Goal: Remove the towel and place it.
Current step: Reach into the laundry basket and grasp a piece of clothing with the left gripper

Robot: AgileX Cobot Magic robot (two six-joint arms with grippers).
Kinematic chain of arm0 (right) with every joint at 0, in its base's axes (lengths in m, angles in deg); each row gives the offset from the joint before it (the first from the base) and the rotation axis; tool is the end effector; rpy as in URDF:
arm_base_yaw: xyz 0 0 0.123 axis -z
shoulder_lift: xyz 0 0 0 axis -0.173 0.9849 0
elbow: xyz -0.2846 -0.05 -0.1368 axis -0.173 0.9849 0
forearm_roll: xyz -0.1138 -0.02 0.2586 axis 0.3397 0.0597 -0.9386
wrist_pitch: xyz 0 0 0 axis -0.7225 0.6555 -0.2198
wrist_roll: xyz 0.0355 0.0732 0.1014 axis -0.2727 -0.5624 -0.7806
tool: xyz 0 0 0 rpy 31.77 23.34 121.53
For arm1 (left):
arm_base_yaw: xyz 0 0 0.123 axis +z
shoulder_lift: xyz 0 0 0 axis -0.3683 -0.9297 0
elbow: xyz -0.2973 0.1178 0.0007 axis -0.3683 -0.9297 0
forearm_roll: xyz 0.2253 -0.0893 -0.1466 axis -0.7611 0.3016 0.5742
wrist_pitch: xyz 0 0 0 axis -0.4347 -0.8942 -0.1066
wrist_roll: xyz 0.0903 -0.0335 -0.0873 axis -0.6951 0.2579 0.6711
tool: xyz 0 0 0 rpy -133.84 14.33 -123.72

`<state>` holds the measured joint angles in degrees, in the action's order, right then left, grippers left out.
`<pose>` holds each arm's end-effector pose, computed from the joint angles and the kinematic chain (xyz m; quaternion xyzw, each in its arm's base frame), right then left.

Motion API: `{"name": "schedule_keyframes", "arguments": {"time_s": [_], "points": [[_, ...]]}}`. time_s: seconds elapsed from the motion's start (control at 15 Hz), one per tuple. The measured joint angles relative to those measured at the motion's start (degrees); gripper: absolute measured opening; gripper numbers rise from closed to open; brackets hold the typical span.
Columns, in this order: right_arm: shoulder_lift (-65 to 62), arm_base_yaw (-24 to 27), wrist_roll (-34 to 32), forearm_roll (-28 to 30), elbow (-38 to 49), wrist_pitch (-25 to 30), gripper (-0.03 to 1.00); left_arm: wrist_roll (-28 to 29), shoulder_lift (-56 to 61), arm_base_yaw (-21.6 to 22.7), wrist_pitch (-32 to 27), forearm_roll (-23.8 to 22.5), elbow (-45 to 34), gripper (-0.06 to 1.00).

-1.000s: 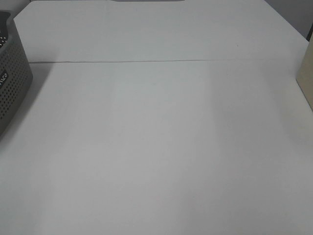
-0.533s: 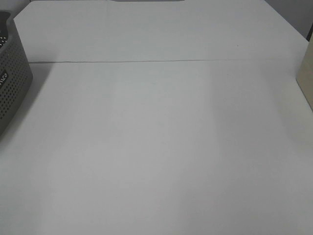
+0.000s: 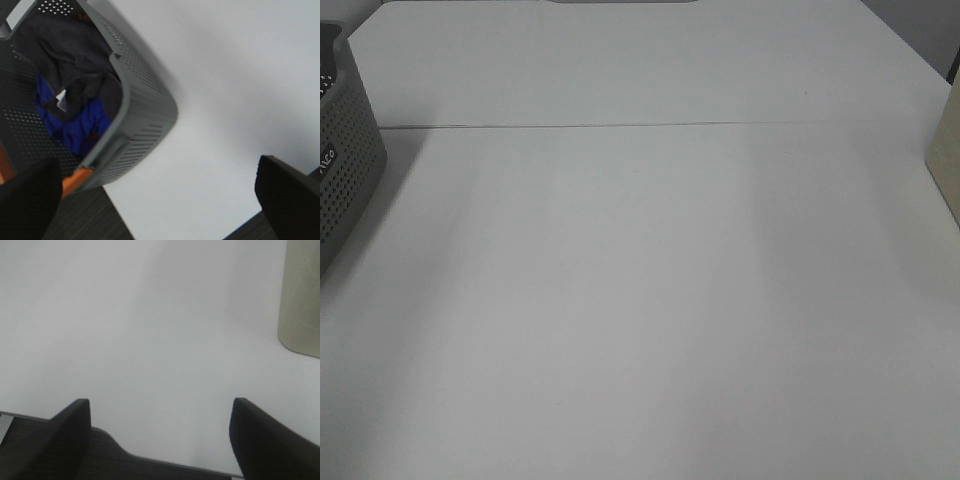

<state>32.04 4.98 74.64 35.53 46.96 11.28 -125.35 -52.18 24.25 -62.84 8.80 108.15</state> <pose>0.0226 0.0103 0.2529 -0.0655 0.8749 0.0421 0.4781 0.1466 0.0039 0.3966 0.3506 0.8688 0.1351 0.3225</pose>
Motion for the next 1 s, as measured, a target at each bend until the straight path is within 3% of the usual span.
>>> {"name": "schedule_keyframes", "arguments": {"time_s": [0.27, 0.67, 1.0], "points": [[0.0, 0.0, 0.0, 0.0, 0.0, 0.0, 0.76, -4.6, -25.8, 0.6, 0.2, -10.6, 17.4, 0.99], [0.0, 0.0, 0.0, 0.0, 0.0, 0.0, 0.76, -12.8, -53.3, 12.2, 0.3, -11.6, 31.1, 0.99], [0.0, 0.0, 0.0, 0.0, 0.0, 0.0, 0.76, -16.7, -72.3, 16.0, 0.3, -8.3, 44.9, 0.98]]}}
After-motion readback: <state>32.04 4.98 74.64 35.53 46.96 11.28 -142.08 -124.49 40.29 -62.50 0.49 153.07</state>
